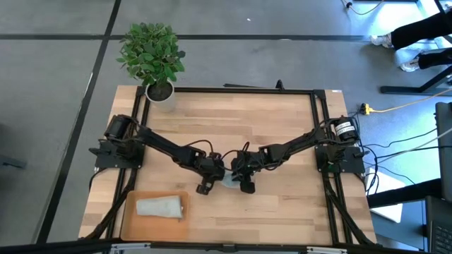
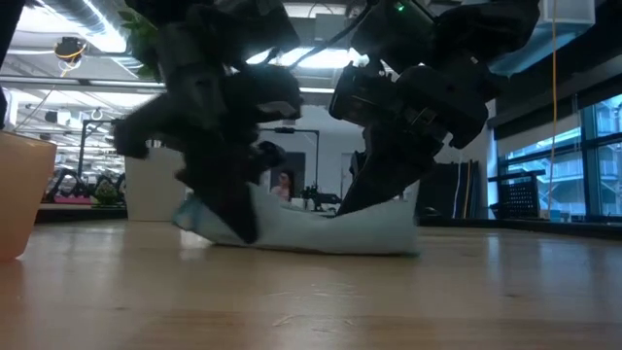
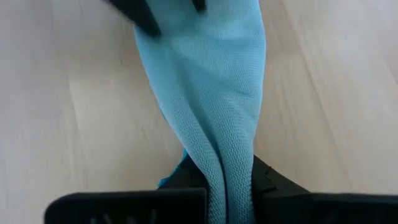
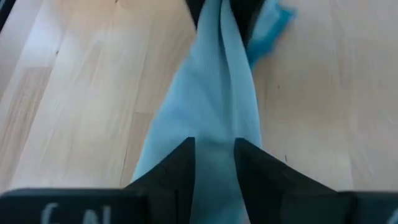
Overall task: Roll microfiber towels into tight, uniform cylinder then place into a basket
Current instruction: Put the rolled blue microfiber towel into the orange bin
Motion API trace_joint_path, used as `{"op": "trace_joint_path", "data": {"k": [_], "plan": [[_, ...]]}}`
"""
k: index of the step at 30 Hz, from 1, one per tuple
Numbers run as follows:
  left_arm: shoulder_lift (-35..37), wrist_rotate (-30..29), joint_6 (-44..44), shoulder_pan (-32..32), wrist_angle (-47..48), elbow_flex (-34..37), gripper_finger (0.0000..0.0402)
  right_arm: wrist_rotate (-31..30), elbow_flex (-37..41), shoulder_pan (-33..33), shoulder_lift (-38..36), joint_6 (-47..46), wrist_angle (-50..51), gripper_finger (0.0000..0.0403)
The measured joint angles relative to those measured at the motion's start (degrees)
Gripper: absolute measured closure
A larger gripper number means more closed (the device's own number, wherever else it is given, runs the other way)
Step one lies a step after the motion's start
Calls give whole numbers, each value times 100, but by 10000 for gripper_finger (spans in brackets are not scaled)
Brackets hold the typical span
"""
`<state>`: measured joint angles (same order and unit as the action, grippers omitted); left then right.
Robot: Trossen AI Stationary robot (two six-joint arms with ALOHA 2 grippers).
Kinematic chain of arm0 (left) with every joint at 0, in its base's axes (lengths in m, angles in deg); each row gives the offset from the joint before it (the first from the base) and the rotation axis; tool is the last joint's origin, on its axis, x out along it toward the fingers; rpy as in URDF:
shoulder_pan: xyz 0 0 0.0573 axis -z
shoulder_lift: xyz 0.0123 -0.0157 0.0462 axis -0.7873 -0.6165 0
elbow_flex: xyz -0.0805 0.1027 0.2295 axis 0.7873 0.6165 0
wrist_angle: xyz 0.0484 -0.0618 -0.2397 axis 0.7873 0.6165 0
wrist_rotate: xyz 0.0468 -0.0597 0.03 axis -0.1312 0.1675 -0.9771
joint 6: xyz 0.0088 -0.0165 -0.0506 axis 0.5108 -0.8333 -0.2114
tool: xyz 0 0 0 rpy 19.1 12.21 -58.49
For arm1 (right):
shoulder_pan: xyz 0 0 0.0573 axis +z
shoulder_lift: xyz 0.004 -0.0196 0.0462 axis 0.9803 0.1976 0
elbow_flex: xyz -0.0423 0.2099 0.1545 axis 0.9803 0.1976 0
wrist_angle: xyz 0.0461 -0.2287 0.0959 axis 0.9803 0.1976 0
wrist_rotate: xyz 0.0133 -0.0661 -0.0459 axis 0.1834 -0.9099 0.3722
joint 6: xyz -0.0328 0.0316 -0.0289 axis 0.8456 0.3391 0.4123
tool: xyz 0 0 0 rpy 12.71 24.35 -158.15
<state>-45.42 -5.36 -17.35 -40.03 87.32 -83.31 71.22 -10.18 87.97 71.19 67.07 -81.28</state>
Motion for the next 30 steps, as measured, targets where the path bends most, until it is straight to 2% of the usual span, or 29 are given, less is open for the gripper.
{"op": "trace_joint_path", "data": {"k": [13,18,26,30], "plan": [[1212,39,-125,120,2139,2,383,-35,0,-2,-10,7,-153,288],[1621,26,-376,295,2785,-1,383,-37,2,2,-256,144,-212,288],[2558,4,-1455,775,3367,-11,383,0,2,31,-821,283,-206,288],[3064,-188,-2317,1254,3800,-14,383,0,2,51,-1153,296,-222,288]]}}
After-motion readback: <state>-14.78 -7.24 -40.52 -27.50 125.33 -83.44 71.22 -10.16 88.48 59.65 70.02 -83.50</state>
